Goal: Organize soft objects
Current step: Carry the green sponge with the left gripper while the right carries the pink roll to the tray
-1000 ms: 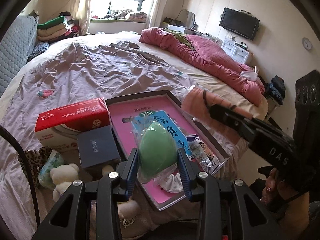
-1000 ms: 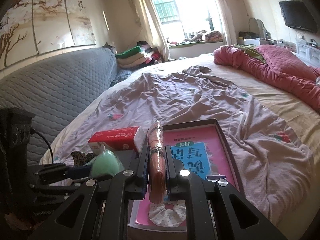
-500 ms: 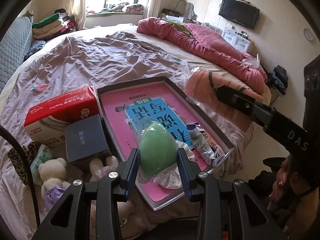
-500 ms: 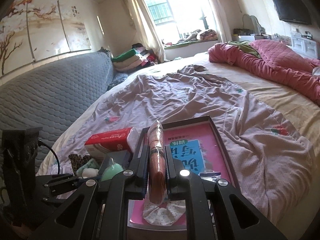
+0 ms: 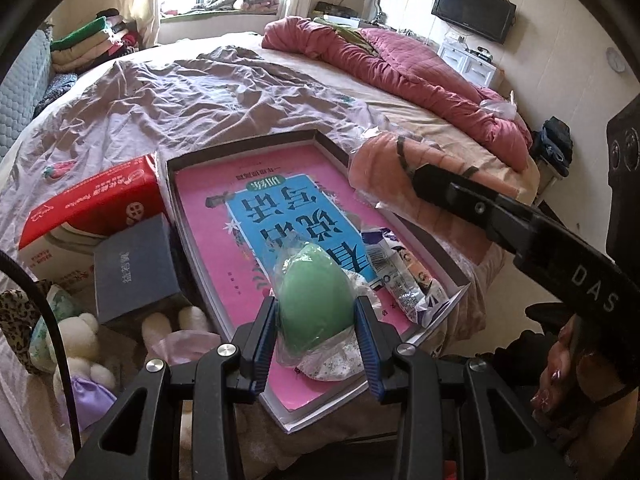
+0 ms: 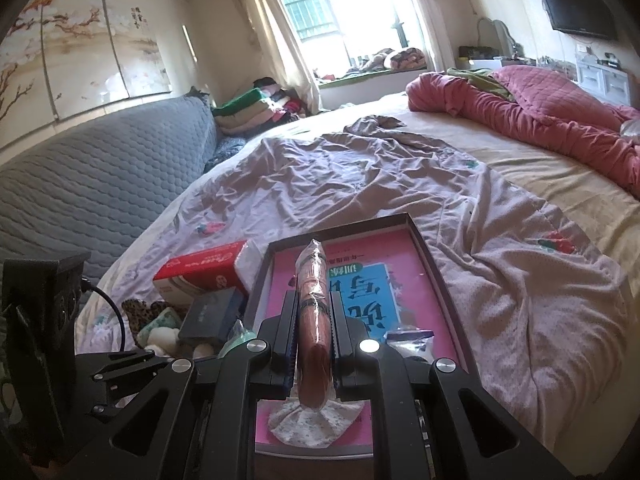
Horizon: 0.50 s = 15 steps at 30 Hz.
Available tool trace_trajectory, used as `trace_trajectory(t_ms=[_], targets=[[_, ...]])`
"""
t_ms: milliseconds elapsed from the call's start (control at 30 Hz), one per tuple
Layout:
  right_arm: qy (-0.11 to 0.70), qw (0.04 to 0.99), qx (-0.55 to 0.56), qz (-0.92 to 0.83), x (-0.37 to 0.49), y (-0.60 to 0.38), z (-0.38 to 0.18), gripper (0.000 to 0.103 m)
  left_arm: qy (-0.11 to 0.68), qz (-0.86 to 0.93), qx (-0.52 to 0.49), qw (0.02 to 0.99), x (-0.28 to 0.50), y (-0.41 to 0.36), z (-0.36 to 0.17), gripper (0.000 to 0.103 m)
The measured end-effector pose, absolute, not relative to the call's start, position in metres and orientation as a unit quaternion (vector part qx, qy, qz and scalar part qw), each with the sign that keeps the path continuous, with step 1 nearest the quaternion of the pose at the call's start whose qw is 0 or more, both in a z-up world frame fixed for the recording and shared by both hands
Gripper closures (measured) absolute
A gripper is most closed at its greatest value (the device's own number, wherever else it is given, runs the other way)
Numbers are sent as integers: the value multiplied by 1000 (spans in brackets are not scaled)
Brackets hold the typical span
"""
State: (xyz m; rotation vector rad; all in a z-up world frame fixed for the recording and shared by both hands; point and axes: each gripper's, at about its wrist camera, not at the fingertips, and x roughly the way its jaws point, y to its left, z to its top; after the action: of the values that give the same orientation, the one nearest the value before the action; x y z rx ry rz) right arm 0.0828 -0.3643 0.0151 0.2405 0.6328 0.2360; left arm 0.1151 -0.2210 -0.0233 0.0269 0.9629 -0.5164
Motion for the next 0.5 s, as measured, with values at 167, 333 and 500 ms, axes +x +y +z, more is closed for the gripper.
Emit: trace_trajectory(t_ms=[167,333,500], targets=[[317,934,119,111,86,-366,9,89,471,-245,7,847,121,-219,-34,65],[325,932,119,109,89,-365,2,89,479,-244,1,843,127,-212,-42,65],[341,927,117,107,94,-359,-9,89,491,-245,-18,836,135,-202,-51,65]])
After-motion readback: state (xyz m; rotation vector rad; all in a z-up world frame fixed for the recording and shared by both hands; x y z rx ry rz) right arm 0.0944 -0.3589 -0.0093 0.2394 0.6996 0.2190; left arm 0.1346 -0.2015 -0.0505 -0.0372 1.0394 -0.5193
